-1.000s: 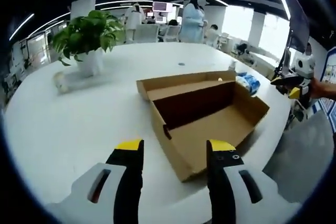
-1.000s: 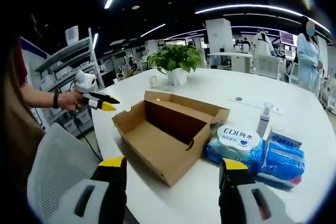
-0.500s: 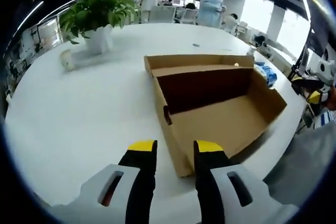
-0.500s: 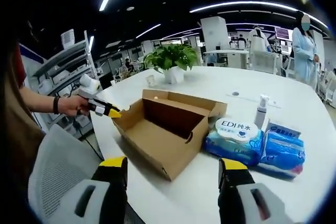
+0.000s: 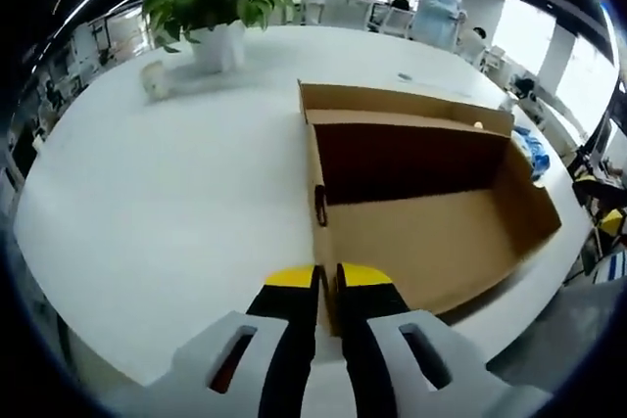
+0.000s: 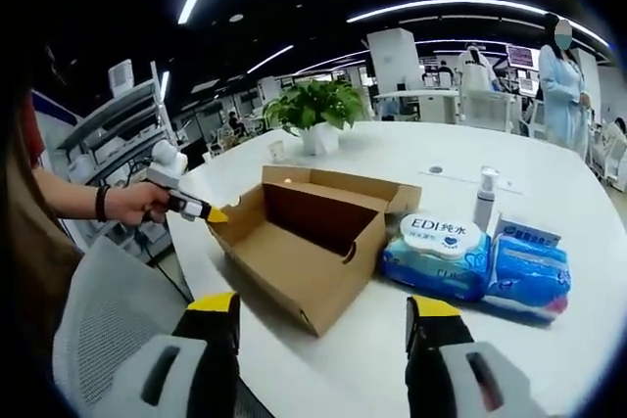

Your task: Operate the shoe box by opening the lid, removing the specified soft item, and placing it in the target area until the item is outside and the box remains undamaged.

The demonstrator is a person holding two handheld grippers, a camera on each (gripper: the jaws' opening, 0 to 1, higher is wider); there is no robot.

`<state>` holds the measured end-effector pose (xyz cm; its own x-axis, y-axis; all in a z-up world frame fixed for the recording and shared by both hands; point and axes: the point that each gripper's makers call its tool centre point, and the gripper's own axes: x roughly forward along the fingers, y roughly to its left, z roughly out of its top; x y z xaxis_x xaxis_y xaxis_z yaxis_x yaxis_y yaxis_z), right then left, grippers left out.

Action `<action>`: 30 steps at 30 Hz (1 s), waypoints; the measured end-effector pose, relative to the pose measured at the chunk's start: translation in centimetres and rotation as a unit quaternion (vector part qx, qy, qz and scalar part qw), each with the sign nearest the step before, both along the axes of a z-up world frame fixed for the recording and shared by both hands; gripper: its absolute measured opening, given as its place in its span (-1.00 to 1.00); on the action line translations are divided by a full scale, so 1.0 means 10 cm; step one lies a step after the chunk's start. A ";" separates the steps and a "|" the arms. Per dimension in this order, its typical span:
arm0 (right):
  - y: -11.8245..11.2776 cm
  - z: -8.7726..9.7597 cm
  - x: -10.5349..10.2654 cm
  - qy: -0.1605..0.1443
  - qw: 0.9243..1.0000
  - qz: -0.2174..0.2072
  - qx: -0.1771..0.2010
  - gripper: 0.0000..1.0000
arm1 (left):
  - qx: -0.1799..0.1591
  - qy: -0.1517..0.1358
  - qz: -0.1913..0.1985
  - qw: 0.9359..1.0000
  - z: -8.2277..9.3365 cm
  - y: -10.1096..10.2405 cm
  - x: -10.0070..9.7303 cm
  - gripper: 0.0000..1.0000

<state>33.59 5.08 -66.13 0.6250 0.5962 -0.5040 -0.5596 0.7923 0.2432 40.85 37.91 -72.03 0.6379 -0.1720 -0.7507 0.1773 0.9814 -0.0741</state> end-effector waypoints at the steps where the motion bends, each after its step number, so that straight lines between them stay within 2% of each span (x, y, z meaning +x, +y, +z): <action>1: 0.00 0.00 0.00 0.001 1.000 0.000 0.001 0.33 | 0.005 -0.002 0.007 1.000 0.00 0.01 0.00 -0.90; 10: 0.07 -0.01 0.10 0.001 1.000 -0.001 -0.010 0.33 | 0.017 -0.005 0.027 0.999 0.00 0.02 -0.01 -0.93; 11: 0.04 -0.03 0.16 0.000 1.000 -0.009 -0.023 0.33 | 0.017 -0.005 0.029 0.999 0.01 0.02 -0.01 -0.93; 14: 0.03 -0.03 0.30 0.002 0.999 -0.024 -0.027 0.32 | 0.015 -0.006 0.031 0.999 0.01 0.02 -0.01 -0.93; 19: 0.13 0.02 0.54 -0.005 0.999 -0.020 -0.047 0.30 | 0.010 -0.006 0.032 0.999 0.01 0.03 -0.01 -0.92; 30: 0.24 0.14 1.13 -0.004 0.998 -0.018 -0.064 0.27 | 0.003 -0.007 0.038 0.999 -0.01 0.03 -0.01 -0.92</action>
